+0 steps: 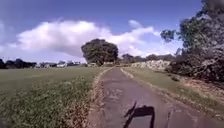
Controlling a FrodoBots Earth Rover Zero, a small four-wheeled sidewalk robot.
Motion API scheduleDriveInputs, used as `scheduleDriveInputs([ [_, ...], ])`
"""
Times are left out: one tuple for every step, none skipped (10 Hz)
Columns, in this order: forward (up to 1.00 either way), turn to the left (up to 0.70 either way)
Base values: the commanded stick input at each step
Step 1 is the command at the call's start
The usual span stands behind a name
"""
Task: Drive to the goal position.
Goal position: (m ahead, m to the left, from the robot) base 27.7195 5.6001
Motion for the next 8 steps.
scheduleDriveInputs([
  [0.7, 0.0],
  [0.7, 0.0],
  [0.7, 0.0],
  [0.7, 0.0],
  [0.7, 0.0],
  [0.7, 0.0],
  [0.7, 0.0],
  [0.7, 0.0],
])
